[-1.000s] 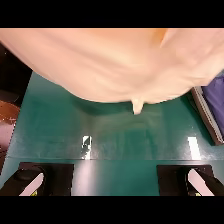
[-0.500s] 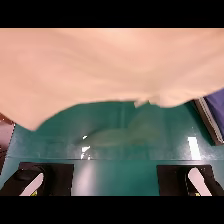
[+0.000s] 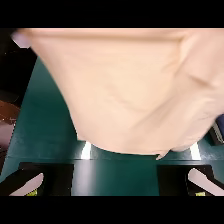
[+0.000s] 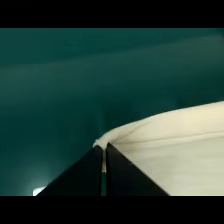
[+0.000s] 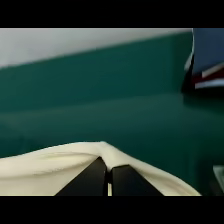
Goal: Fold the shirts.
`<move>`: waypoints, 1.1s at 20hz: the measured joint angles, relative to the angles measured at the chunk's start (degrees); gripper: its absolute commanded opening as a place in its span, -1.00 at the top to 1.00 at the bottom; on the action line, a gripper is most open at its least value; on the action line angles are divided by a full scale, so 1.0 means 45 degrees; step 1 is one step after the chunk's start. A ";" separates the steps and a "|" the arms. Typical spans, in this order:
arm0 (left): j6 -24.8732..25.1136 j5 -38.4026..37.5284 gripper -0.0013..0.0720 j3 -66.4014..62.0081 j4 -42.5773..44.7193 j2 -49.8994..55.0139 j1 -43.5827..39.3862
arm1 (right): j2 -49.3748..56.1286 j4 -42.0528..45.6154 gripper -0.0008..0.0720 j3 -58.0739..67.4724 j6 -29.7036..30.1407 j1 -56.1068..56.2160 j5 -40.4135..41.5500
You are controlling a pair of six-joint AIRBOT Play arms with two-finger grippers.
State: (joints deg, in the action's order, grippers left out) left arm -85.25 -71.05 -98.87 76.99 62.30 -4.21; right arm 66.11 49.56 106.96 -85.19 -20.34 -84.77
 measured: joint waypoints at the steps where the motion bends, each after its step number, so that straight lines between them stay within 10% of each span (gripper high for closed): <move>1: 0.0000 -0.0170 0.90 0.0243 0.0102 0.0763 0.0005 | 0.0651 0.0452 0.95 -0.0301 -0.0083 0.0597 -0.0238; 13: 0.0044 0.4167 0.90 0.0840 0.0374 0.5804 0.0010 | 0.6849 0.3201 0.95 -0.0146 -0.0330 0.3667 0.2880; 22: 0.0588 0.2628 0.90 0.2691 0.0126 0.6033 0.0015 | 0.5799 0.4527 0.94 -0.3633 0.0398 0.3895 0.2754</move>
State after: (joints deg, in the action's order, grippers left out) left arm -82.61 -59.22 -86.76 77.56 89.45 -4.14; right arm 92.20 69.93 90.61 -83.40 -2.81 -72.38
